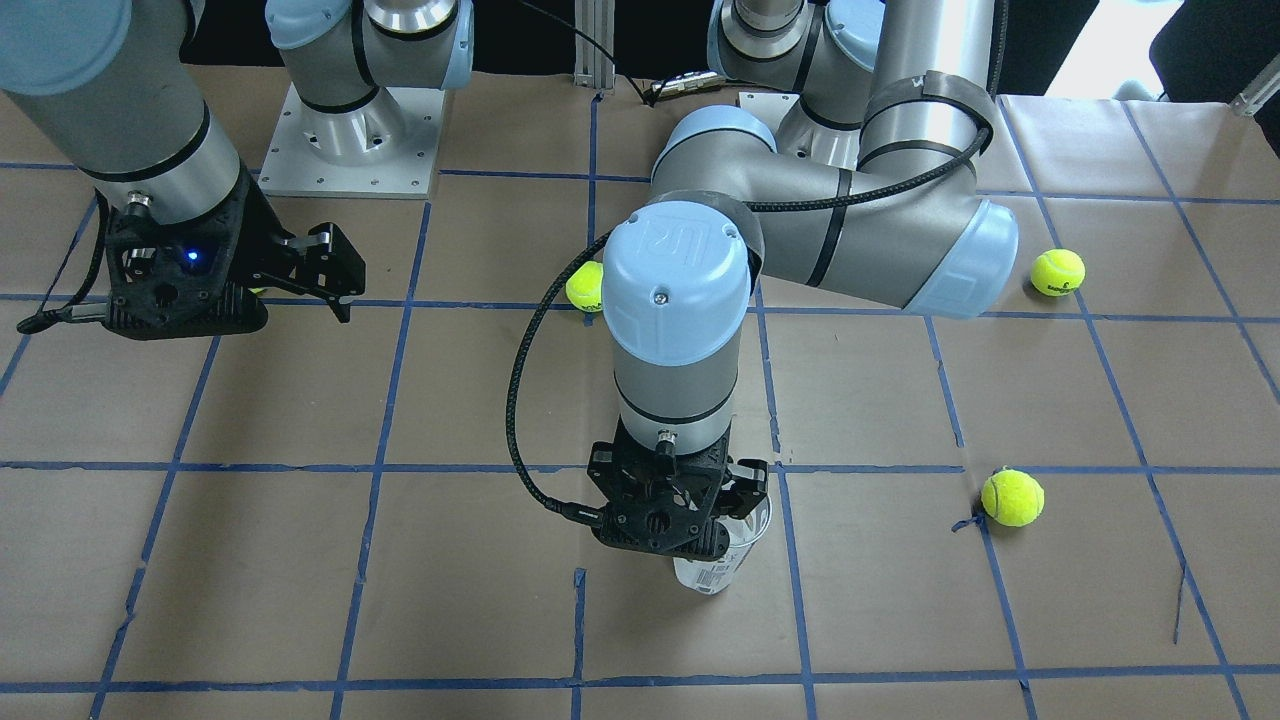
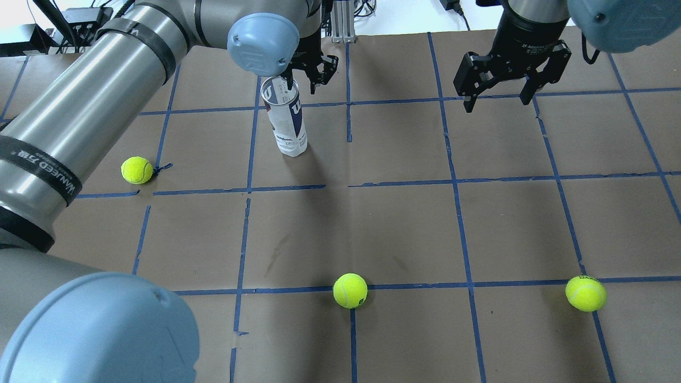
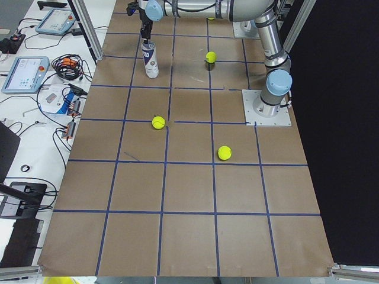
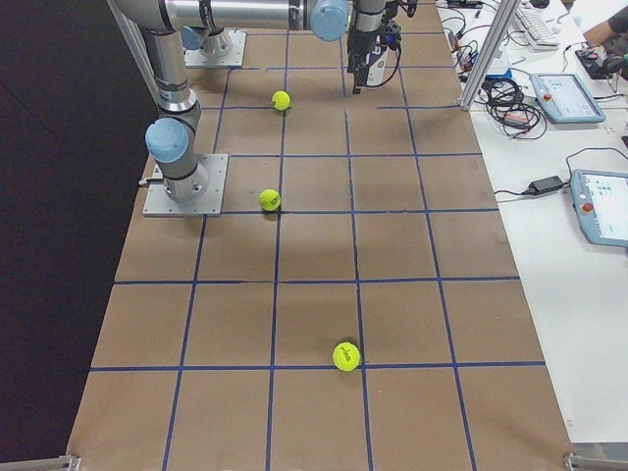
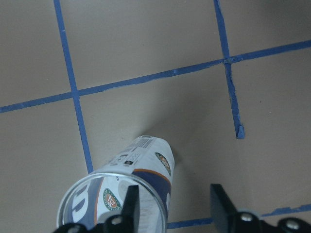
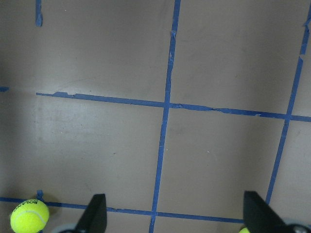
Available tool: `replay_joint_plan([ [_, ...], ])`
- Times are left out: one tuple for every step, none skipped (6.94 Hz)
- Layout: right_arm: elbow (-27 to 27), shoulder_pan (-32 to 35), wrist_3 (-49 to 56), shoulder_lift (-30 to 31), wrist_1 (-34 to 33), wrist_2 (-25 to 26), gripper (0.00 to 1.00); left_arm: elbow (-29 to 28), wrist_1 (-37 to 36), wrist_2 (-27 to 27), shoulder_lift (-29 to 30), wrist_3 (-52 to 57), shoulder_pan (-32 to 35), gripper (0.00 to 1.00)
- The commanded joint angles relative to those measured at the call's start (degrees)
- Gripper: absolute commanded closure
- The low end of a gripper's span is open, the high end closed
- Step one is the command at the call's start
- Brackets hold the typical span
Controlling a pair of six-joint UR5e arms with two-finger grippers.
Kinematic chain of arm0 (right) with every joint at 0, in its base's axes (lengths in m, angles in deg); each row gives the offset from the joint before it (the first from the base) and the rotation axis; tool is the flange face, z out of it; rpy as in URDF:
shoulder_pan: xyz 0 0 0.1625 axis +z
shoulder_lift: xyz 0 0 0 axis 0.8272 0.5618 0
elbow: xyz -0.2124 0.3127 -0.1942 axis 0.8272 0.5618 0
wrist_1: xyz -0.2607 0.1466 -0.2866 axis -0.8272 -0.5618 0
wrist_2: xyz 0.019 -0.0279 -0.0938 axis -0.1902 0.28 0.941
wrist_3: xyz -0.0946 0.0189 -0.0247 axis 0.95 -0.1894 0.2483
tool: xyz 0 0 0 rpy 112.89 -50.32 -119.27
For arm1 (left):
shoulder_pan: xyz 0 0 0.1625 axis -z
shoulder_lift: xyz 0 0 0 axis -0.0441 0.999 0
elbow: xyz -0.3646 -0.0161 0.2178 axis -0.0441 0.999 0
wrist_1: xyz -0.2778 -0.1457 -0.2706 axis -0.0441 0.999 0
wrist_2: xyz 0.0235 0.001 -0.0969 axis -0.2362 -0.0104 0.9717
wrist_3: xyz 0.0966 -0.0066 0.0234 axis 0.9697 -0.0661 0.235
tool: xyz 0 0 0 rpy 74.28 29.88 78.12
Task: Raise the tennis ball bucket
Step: 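Tilt the can upright with the left gripper and stand it on the table, then open the left gripper and lift it away from the upright can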
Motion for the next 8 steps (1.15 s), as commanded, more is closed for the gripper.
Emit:
replay_joint_plan([
  [0.03, 0.0, 0.06, 0.0, 0.0, -0.01, 0.0, 0.94, 5.25, 1.3, -6.82, 0.0, -0.09, 0.18],
  [0.03, 0.0, 0.06, 0.0, 0.09, 0.16, 0.0, 2.43, 10.68, 1.47, -11.57, 0.09, -0.26, 0.18],
  [0.03, 0.0, -0.02, 0.09, -0.09, -0.01, 0.0, 6.1, 11.69, 1.65, -14.92, 0.18, -0.52, 0.18],
  [0.03, 0.0, -0.02, 0.09, 0.09, -0.01, 0.0, 12.05, 11.53, 1.83, -19.48, 1.66, -3.31, 0.18],
  [0.03, 0.0, -0.02, 0.09, 0.0, -0.01, 0.0, 15.94, 11.61, 5.66, -23.7, 2.72, -7.69, 0.18],
  [0.03, 0.0, -0.02, 0.09, 0.09, -0.01, 0.0, 17.9, 12.22, 8.91, -26.36, 2.73, -10.08, 0.17],
  [-0.06, 0.0, -0.02, 0.0, 0.09, -0.01, 0.0, 19.74, 12.49, 8.6, -26.9, 2.81, -10.45, 0.17],
  [-0.06, 0.0, -0.02, 0.0, 0.0, -0.1, 0.0, 20.89, 11.62, 8.59, -27.78, 2.73, -10.28, 0.16],
])
